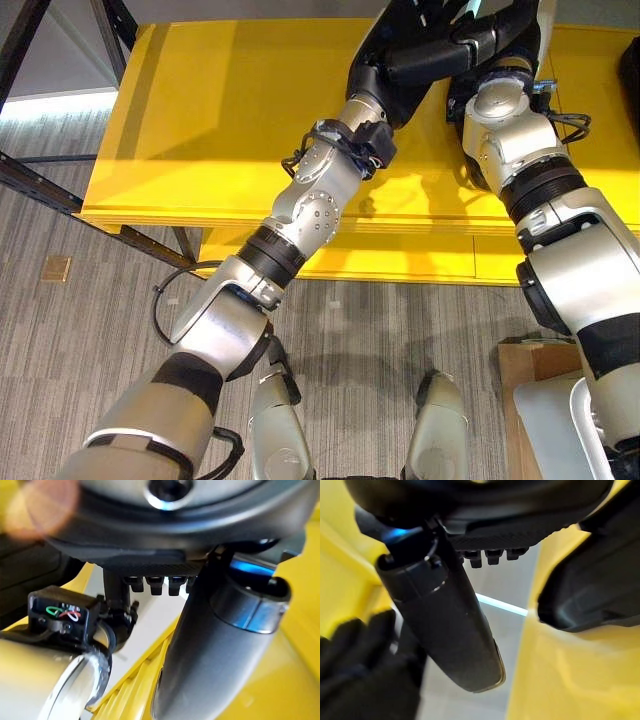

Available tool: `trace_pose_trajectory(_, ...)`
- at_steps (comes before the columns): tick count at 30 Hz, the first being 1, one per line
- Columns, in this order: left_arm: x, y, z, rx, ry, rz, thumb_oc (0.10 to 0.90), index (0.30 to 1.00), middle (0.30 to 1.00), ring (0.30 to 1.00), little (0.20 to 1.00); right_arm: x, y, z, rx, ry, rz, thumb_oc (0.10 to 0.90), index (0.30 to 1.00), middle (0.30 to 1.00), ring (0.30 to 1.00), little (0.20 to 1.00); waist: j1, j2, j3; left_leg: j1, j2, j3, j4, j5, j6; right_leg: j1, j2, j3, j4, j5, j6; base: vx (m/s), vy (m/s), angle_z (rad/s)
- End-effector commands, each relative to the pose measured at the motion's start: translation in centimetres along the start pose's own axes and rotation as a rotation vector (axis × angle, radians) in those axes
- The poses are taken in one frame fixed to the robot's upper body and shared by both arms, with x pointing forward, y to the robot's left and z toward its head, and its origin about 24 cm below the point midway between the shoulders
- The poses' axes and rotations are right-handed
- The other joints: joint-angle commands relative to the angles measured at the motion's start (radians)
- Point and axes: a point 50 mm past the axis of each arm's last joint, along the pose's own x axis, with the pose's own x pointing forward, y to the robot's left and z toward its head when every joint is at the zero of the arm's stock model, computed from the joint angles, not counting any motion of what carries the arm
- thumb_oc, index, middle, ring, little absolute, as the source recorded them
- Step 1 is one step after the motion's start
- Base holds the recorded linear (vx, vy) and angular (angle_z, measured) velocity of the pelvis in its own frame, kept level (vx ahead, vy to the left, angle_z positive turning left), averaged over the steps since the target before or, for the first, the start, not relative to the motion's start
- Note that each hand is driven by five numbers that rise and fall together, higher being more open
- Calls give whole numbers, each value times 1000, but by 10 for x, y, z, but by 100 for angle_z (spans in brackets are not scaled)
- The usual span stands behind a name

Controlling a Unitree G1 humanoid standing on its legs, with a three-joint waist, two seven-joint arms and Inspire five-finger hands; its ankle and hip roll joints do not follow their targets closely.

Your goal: Move parts from the plastic box to the shelf.

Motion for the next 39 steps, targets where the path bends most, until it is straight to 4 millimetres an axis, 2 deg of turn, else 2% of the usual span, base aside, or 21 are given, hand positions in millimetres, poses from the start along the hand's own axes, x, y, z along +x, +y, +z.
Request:
trace_pose_trajectory(1, 0, -23, 23, -121, -179, -146, 900, 1000, 1000, 1000, 1000, -11, 5, 23, 26, -283, 10, 900, 1000, 1000, 1000, 1000, 4, 5, -172, 64, 71, -45, 94, -211, -82, -32, 71, 5, -72, 2, -68, 0, 0, 0)
trace_pose_trajectory(4, -1, -26, 22, -118, -169, -146, 900, 1000, 1000, 1000, 1000, -15, 7, 32, 45, -351, 50, 900, 1000, 1000, 1000, 1000, 2, 4, -173, 66, 71, -44, 96, -213, -81, -31, 73, 5, -74, 3, -69, -21, 0, -1)
trace_pose_trajectory(5, -2, -26, 21, -126, -162, -123, 900, 1000, 1000, 1000, 1000, -18, 10, 37, 53, -387, 84, 900, 1000, 1000, 1000, 1000, 2, 7, -172, 60, 75, -38, 89, -192, -71, -38, 79, 2, -82, 24, -77, 0, 0, 0)
trace_pose_trajectory(6, -3, -26, 20, -127, -159, -118, 900, 1000, 1000, 1000, 1000, -18, 10, 37, 52, -389, 88, 900, 1000, 1000, 1000, 1000, 1, 5, -176, 68, 72, -43, 93, -211, -82, -30, 76, 5, -79, 6, -68, -80, 6, 0)
trace_pose_trajectory(8, -6, -24, 20, -95, -145, -123, 900, 1000, 1000, 1000, 1000, -26, 19, 44, -17, -480, 221, 900, 1000, 1000, 1000, 1000, 0, 5, -177, 58, 73, -39, 85, -192, -70, -42, 83, 4, -84, 23, -73, -46, 3, 0)
trace_pose_trajectory(13, -18, -21, 18, -74, -143, -147, 900, 1000, 1000, 1000, 1000, -42, 24, 40, -84, -530, 402, 900, 1000, 1000, 1000, 1000, -7, -4, -175, 64, 78, -35, 85, -193, -68, -34, 87, 3, -84, 20, -77, 4, -6, 0)
trace_pose_trajectory(17, -45, -17, 15, -53, -140, -151, 900, 1000, 1000, 1000, 1000, -69, 9, 24, -121, -583, 494, 900, 1000, 1000, 1000, 1000, -32, -14, -166, 81, 84, -23, 84, -198, -59, -26, 97, 9, -94, 22, -76, 10, -20, 1)
trace_pose_trajectory(20, -58, -14, 14, -40, -144, -158, 900, 1000, 1000, 1000, 1000, -79, 1, 12, -151, -591, 519, 900, 1000, 1000, 1000, 1000, -42, -18, -162, 89, 88, -15, 81, -200, -57, -23, 100, 12, -98, 22, -74, 0, 0, 0)
trace_pose_trajectory(21, -67, -11, 13, -33, -149, -161, 900, 1000, 1000, 1000, 1000, -86, -7, 2, -169, -603, 528, 900, 1000, 1000, 1000, 1000, -50, -21, -159, 98, 90, -7, 76, -200, -55, -17, 103, 13, -104, 23, -74, 0, 0, 0)
trace_pose_trajectory(24, -78, -7, 9, -53, -142, -185, 900, 1000, 1000, 1000, 1000, -91, -17, -8, -208, -611, 498, 900, 1000, 1000, 1000, 1000, -59, -26, -157, 108, 94, 1, 75, -202, -54, -8, 105, 13, -112, 26, -73, 16, -15, -7)
trace_pose_trajectory(25, -88, -8, 5, -65, -132, -218, 900, 1000, 1000, 1000, 1000, -97, -27, -16, -236, -619, 493, 900, 1000, 1000, 1000, 1000, -66, -28, -157, 120, 101, 8, 71, -203, -54, 3, 108, 14, -120, 27, -74, 32, -9, -8)
trace_pose_trajectory(28, -96, -7, 3, -47, -138, -190, 900, 1000, 1000, 1000, 1000, -102, -35, -21, -277, -668, 470, 900, 1000, 1000, 1000, 1000, -71, -29, -156, 130, 106, 13, 67, -203, -53, 9, 110, 19, -123, 27, -74, 36, 1, -6)
trace_pose_trajectory(30, -107, 1, 5, -36, -173, -132, 900, 1000, 1000, 1000, 1000, -116, -48, -24, -312, -737, 472, 900, 1000, 1000, 1000, 1000, -83, -33, -156, 144, 112, 20, 62, -204, -52, 23, 111, 24, -134, 31, -70, 68, -11, -5)
trace_pose_trajectory(36, -132, 11, 6, -41, -179, -143, 900, 1000, 1000, 1000, 1000, -146, -75, -9, -447, -1042, 382, 900, 1000, 1000, 1000, 1000, -99, -34, -159, 167, 126, 40, 58, -213, -54, 33, 118, 33, -136, 26, -65, 47, -4, -10)
trace_pose_trajectory(39, -139, 14, 4, -61, -171, -142, 900, 1000, 1000, 1000, 1000, -156, -79, -7, -490, -1141, 352, 900, 1000, 1000, 1000, 1000, -104, -34, -161, 175, 129, 48, 57, -216, -54, 37, 122, 35, -139, 26, -64, 33, 10, -7)
